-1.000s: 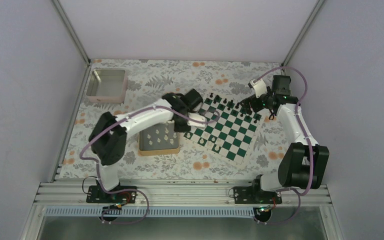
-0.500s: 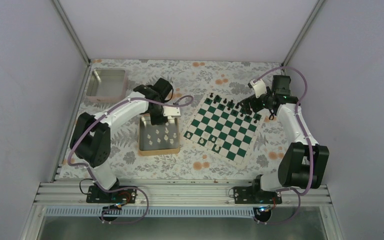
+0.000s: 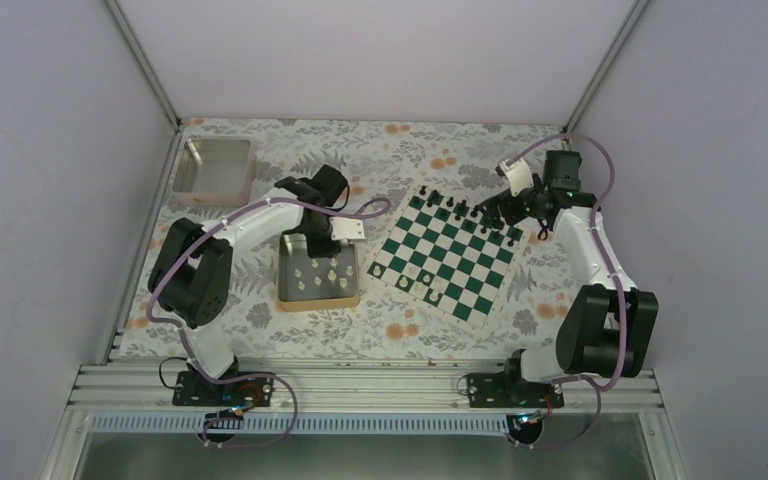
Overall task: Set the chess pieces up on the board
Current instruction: Pick up the chess piece from the storage box.
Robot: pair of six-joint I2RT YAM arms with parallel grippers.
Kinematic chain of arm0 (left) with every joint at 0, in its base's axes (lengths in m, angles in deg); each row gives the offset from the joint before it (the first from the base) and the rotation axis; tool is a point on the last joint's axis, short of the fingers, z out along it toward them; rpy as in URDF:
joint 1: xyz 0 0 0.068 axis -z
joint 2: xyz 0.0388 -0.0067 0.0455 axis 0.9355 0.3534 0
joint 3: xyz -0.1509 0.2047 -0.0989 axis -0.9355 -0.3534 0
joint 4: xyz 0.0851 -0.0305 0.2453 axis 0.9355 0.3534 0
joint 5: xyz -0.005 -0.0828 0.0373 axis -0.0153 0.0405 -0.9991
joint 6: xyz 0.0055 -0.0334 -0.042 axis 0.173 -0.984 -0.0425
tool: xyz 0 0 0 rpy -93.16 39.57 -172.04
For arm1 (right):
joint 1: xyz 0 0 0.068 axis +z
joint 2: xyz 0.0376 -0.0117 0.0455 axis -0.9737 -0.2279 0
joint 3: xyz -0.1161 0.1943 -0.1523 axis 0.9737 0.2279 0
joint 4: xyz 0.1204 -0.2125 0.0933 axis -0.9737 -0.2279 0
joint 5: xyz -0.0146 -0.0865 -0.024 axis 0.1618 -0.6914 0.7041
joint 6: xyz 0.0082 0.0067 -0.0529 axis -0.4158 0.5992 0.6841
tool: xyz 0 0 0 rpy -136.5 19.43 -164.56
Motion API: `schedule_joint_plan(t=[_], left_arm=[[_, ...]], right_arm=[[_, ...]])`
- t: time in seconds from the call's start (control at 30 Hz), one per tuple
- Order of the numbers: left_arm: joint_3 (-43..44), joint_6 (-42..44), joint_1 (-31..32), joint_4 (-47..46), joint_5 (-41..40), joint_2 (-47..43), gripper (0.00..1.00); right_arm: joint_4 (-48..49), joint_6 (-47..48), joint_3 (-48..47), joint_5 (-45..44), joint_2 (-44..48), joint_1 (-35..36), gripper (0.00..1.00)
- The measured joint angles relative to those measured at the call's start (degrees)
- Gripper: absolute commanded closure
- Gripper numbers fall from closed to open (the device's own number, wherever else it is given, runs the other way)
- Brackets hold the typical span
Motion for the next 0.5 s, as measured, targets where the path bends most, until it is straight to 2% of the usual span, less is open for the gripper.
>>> schedule_joint_plan(t=[0.37, 0.5], left_arm=[[0.0, 0.0, 0.2, -0.8, 1.3, 3.3, 0.64], [0.0, 0.0, 0.2, -0.9, 1.3, 3.5, 0.68]], right_arm=[[0.0, 0.1, 0.0, 0.0, 0.0, 0.0, 0.00], [0.0, 0.1, 0.0, 0.0, 0.0, 0.0, 0.00]])
